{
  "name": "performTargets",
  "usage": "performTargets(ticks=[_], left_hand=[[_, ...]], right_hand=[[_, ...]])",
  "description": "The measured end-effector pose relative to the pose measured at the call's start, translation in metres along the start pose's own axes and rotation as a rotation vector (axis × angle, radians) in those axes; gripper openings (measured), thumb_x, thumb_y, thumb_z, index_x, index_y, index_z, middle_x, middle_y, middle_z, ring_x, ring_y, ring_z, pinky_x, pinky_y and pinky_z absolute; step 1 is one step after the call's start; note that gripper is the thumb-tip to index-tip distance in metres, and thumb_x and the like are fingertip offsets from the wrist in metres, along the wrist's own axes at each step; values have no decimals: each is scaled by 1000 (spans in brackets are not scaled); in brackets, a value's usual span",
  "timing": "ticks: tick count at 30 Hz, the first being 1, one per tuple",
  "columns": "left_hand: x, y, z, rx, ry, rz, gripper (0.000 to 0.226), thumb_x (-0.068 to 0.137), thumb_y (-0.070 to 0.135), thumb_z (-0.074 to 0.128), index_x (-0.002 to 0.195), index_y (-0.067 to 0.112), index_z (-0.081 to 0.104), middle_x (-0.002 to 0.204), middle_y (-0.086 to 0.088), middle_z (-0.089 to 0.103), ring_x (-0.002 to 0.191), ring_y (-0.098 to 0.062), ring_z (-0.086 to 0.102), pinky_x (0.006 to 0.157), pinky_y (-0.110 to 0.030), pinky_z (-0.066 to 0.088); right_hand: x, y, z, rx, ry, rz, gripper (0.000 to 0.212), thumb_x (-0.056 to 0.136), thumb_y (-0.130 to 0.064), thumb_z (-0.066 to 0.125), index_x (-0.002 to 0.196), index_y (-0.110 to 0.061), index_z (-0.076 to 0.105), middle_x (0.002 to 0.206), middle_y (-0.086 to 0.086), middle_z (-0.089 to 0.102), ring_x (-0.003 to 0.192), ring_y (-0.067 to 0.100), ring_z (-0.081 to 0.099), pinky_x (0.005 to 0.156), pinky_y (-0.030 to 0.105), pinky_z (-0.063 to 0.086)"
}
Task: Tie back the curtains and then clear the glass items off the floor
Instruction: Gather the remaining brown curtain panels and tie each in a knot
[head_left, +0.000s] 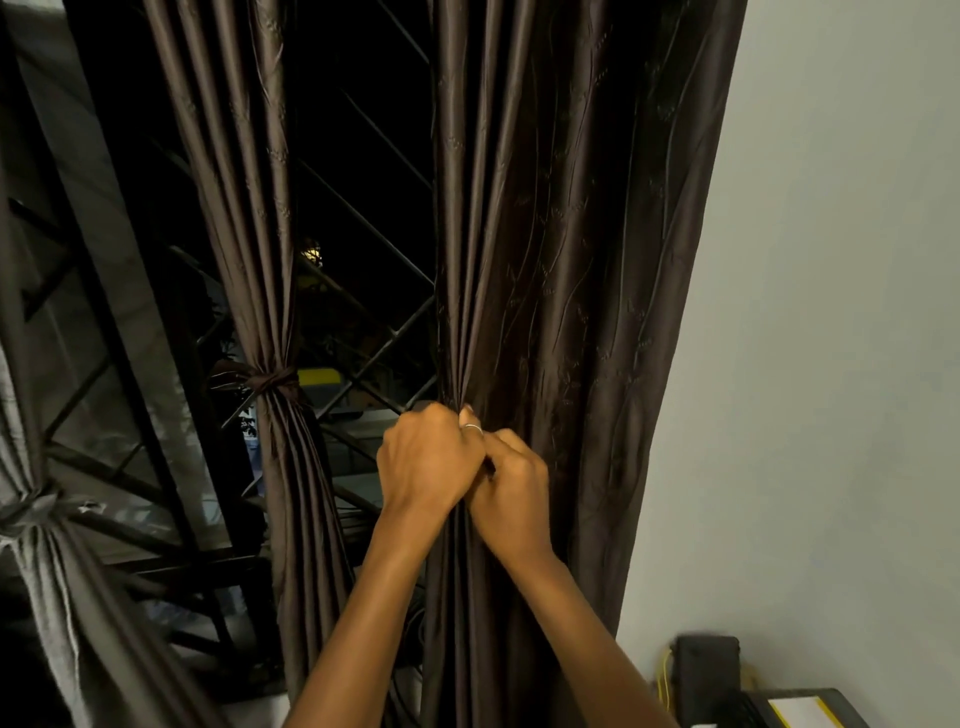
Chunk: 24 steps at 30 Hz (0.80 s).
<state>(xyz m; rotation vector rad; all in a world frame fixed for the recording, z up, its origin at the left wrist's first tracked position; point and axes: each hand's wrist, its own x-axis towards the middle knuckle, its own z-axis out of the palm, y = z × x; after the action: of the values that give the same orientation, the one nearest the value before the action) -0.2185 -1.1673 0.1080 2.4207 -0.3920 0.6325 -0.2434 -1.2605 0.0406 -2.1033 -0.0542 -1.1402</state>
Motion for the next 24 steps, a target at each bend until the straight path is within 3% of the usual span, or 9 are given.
performTargets(ticks=[3, 6, 10, 14, 16, 18, 20, 24], left_hand=[[-1, -1, -3, 18, 1, 12, 47, 103, 40, 42, 74, 9, 61, 73, -3, 53, 66, -23, 52, 56, -31, 33], [-3, -4, -6, 9, 2, 24, 48, 104, 39, 43, 63, 13, 51, 66, 0, 50, 61, -21, 49, 50, -30, 30], [-4, -9, -9, -10, -2, 29, 48, 103, 39, 43, 61, 15, 49, 59, 2, 48, 57, -20, 49, 45, -28, 24], [-3, -11, -9, -32, -10, 43, 51, 103, 39, 44, 58, 15, 47, 59, 1, 49, 56, -20, 50, 45, -27, 23], [-3, -12, -9, -44, -12, 38, 52, 103, 39, 44, 57, 15, 46, 57, 0, 49, 54, -20, 50, 44, -26, 23], [-1, -17, -11, -47, -8, 19, 54, 103, 38, 45, 54, 15, 45, 55, 0, 49, 51, -18, 47, 44, -26, 22], [3, -25, -14, -42, 4, 4, 55, 103, 38, 45, 53, 16, 42, 54, -1, 47, 51, -22, 48, 45, -27, 22], [7, -36, -17, -53, 31, -2, 55, 102, 38, 47, 52, 18, 40, 55, -2, 49, 57, -28, 54, 51, -30, 31]], right_hand=[[3, 5, -14, 63, -99, 27, 14, 95, -13, 67, 104, -16, 78, 86, -11, 66, 76, 2, 64, 64, 20, 53], [3, 15, -31, 10, 122, 174, 29, 94, -35, 71, 118, -19, 75, 106, -8, 70, 94, 5, 68, 80, 31, 60], [13, 31, -65, -206, 506, 336, 53, 88, -34, 77, 130, -10, 55, 127, 9, 55, 116, 26, 54, 97, 46, 53], [34, 43, -88, -318, 485, 514, 80, 80, -45, 83, 141, -12, 42, 144, 13, 46, 128, 33, 48, 107, 54, 45], [42, 52, -100, -325, 433, 519, 69, 83, -42, 81, 136, -13, 47, 138, 11, 53, 123, 32, 53, 105, 53, 45], [48, 64, -115, -291, 351, 476, 37, 90, -33, 77, 116, -13, 60, 116, 9, 67, 104, 30, 65, 90, 42, 53], [50, 75, -129, -297, 320, 462, 15, 94, -27, 72, 94, -14, 63, 93, 7, 71, 84, 29, 67, 74, 31, 48], [46, 81, -141, -312, 364, 450, 20, 97, -24, 69, 84, -12, 59, 80, 6, 65, 70, 25, 61, 64, 23, 42]])
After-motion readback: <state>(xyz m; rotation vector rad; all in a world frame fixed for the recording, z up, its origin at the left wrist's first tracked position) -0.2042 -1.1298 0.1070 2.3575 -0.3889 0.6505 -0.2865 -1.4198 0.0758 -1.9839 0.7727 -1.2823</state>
